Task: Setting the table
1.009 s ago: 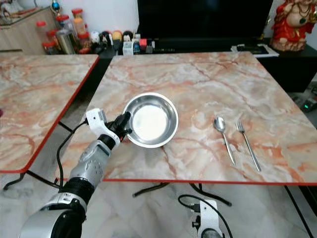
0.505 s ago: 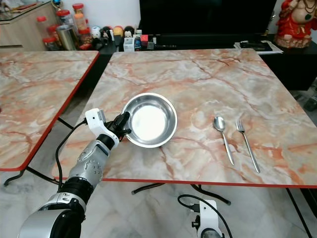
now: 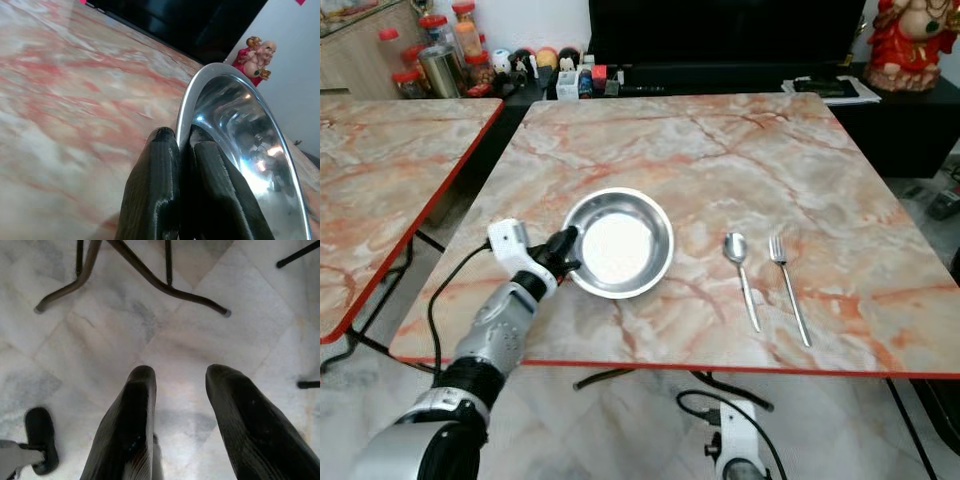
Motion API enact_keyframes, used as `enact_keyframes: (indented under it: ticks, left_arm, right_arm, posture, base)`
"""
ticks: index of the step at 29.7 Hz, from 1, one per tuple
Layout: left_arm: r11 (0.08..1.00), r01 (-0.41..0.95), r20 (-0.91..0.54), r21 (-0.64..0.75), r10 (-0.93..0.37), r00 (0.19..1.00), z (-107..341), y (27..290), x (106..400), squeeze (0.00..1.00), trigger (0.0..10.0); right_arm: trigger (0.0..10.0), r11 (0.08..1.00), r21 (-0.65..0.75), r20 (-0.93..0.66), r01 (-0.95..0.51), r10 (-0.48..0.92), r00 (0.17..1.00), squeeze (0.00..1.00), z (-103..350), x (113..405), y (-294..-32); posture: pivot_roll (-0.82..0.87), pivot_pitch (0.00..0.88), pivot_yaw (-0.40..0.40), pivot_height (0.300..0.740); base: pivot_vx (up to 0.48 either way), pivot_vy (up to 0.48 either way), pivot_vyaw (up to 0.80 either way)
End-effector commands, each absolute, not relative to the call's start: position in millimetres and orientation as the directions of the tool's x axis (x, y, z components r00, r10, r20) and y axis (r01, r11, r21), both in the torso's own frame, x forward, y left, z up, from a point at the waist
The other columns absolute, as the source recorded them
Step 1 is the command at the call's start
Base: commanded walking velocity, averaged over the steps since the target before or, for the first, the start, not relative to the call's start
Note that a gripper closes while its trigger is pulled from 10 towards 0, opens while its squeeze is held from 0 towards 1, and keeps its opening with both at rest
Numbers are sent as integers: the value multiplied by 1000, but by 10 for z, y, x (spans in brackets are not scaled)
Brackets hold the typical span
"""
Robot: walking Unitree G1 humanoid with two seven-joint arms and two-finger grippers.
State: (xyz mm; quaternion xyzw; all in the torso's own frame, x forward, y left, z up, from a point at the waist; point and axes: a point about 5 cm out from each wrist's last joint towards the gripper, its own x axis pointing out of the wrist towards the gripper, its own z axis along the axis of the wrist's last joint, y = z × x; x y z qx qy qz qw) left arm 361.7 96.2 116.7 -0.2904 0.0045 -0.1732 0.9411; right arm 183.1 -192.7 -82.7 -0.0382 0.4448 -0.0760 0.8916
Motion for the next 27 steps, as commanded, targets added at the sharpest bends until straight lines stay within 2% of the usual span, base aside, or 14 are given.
enact_keyframes:
  ticks: [1, 13, 20, 24, 27]
  left_arm:
    - [781, 338, 113, -525, -329, 937, 1218, 1034, 3639, 0, 10000]
    - [773, 347, 104, -532, -347, 932, 1203, 1035, 3639, 0, 10000]
    - [693, 411, 116, -592, -432, 894, 1275, 926, 3692, 0, 10000]
    - [635, 467, 100, -615, -525, 845, 1289, 741, 3688, 0, 10000]
    - [595, 477, 111, -647, -546, 831, 1323, 677, 3693, 0, 10000]
  right_arm:
    - [10000, 987, -128, -788, 95, -159, 595, 0, -825, 1850, -1882]
    - [10000, 987, -127, -789, 93, -158, 593, 0, -830, 1842, -1876]
    - [10000, 988, -127, -790, 91, -156, 593, 0, -831, 1841, -1867]
    - [10000, 987, -126, -790, 95, -158, 593, 0, -831, 1844, -1861]
    - [10000, 987, -124, -790, 102, -160, 592, 0, -832, 1842, -1859]
  posture:
    - [31, 0, 53, 740]
    - [31, 0, 55, 740]
    - [34, 0, 56, 740]
    - [29, 0, 61, 740]
    - [23, 0, 68, 740]
  base:
    - [0, 0, 0]
    - [0, 0, 0]
    - [0, 0, 0]
    - [0, 0, 0]
    - [0, 0, 0]
